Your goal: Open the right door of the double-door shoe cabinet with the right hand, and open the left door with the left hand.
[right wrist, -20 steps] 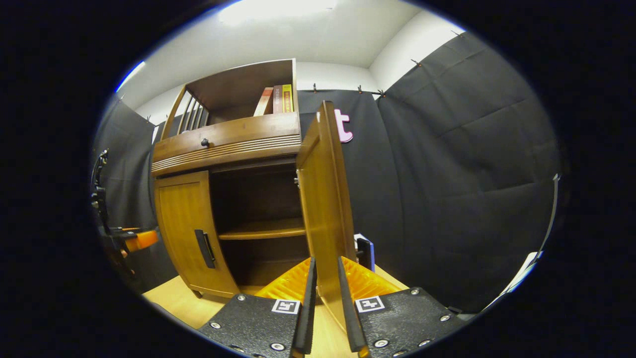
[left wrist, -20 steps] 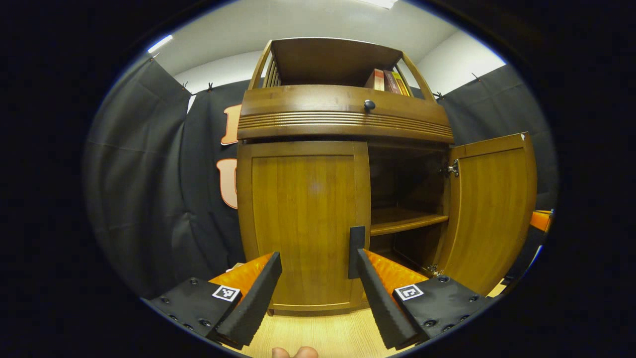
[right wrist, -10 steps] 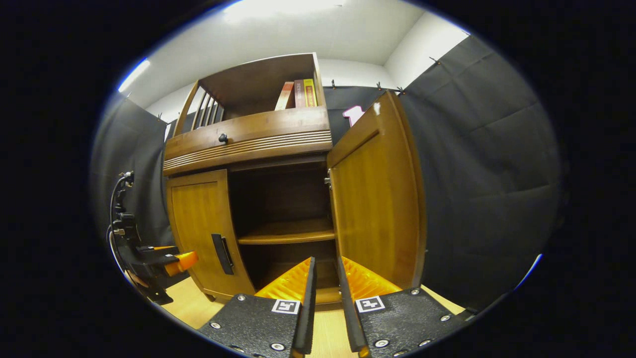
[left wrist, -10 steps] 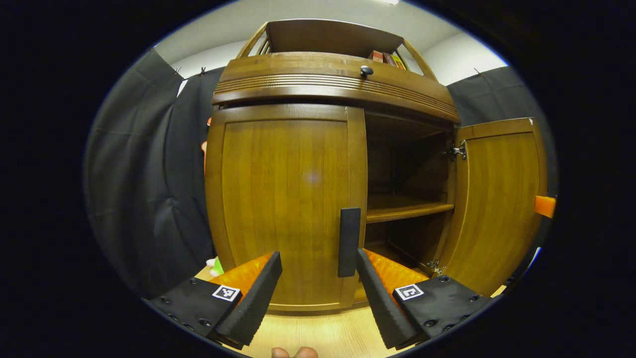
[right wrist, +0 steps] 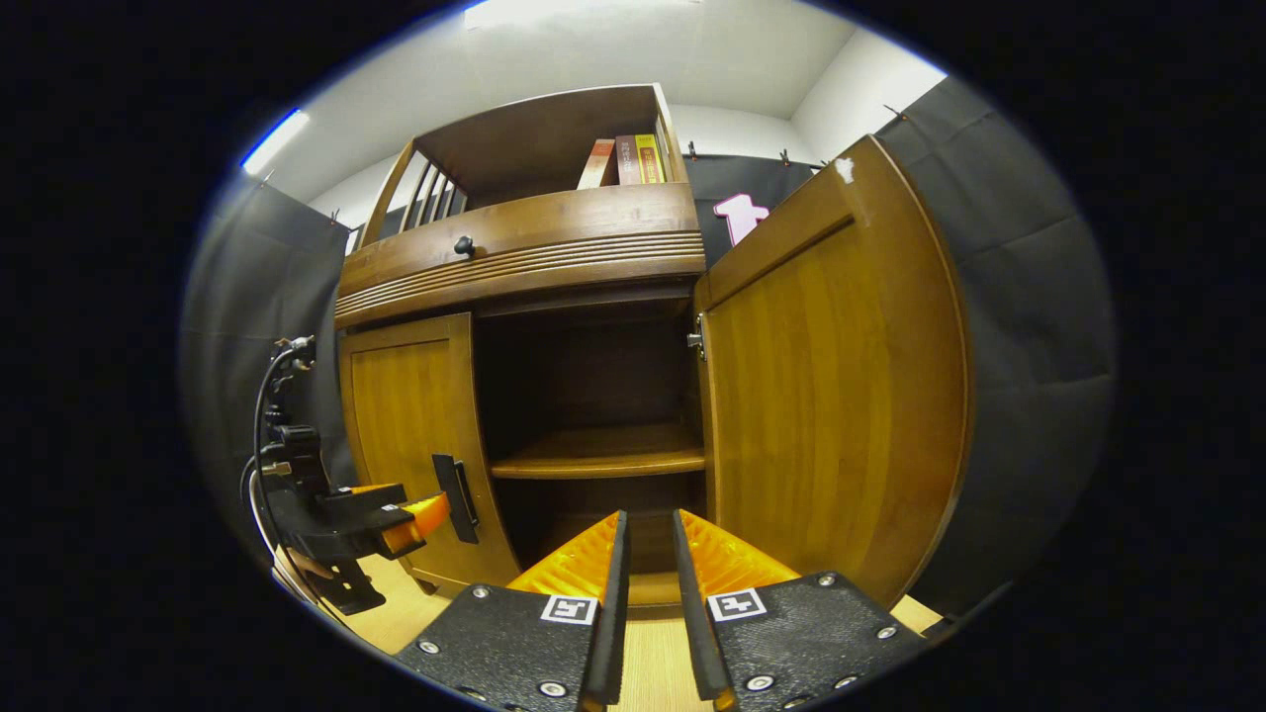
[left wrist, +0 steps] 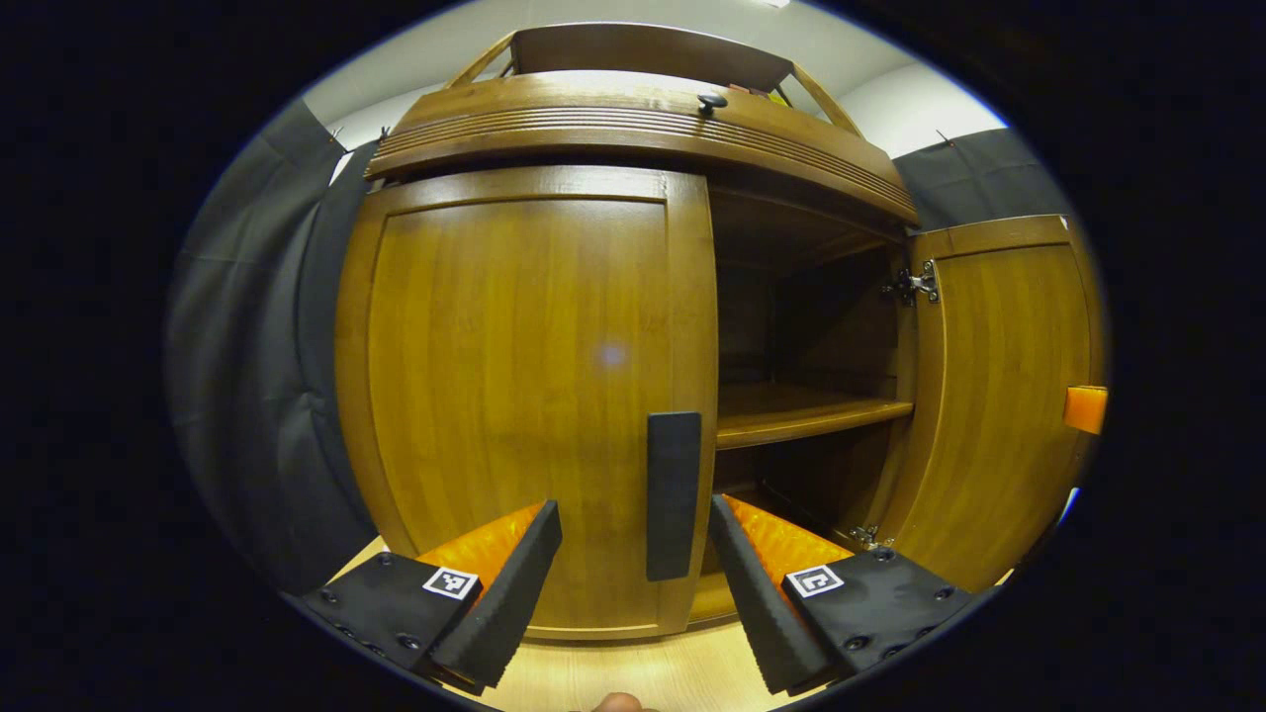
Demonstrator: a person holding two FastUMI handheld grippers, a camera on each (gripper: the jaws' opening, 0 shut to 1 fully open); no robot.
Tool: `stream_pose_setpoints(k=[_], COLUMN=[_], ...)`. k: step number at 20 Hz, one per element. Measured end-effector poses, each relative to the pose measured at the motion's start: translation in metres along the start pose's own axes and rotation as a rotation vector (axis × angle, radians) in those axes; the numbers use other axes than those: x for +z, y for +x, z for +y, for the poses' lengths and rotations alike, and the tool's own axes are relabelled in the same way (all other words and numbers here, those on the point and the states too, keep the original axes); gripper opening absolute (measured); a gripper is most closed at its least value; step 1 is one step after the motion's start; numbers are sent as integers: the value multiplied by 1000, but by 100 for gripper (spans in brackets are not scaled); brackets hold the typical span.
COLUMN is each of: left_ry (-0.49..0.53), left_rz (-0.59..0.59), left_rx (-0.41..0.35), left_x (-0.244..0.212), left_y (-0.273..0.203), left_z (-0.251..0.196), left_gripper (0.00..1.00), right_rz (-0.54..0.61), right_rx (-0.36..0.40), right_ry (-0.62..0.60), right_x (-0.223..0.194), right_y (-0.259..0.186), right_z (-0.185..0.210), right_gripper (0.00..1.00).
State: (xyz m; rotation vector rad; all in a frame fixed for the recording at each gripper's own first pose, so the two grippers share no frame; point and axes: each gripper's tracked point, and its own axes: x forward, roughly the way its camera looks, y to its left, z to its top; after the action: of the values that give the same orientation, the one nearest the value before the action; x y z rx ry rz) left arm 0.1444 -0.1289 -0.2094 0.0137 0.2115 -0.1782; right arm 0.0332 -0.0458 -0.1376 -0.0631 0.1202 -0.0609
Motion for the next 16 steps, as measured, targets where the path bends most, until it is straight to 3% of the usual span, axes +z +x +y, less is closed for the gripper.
stream_pose_setpoints(k=[1,2,4,11,16], left_ry=[6,20,32,1,0], left_rz=[2,-3,0,28,46], left_rx=[-8,1,16,18,-19], left_x=[0,1,0,-11,-17], left_y=[4,8,15,41,47], left_z=[-3,-2,-1,3,-12], left_gripper=[97,97,96,85,59], right_rz=[3,6,15,9,1], right_rx=[0,1,11,18,8], right_ry=[-3,-3,-1,-3,4], right_x=[-3,-4,-7,-10,-10], right_y=[3,5,9,14,13], right_z=[2,3,8,9,3], right_gripper=[41,41,27,27,27])
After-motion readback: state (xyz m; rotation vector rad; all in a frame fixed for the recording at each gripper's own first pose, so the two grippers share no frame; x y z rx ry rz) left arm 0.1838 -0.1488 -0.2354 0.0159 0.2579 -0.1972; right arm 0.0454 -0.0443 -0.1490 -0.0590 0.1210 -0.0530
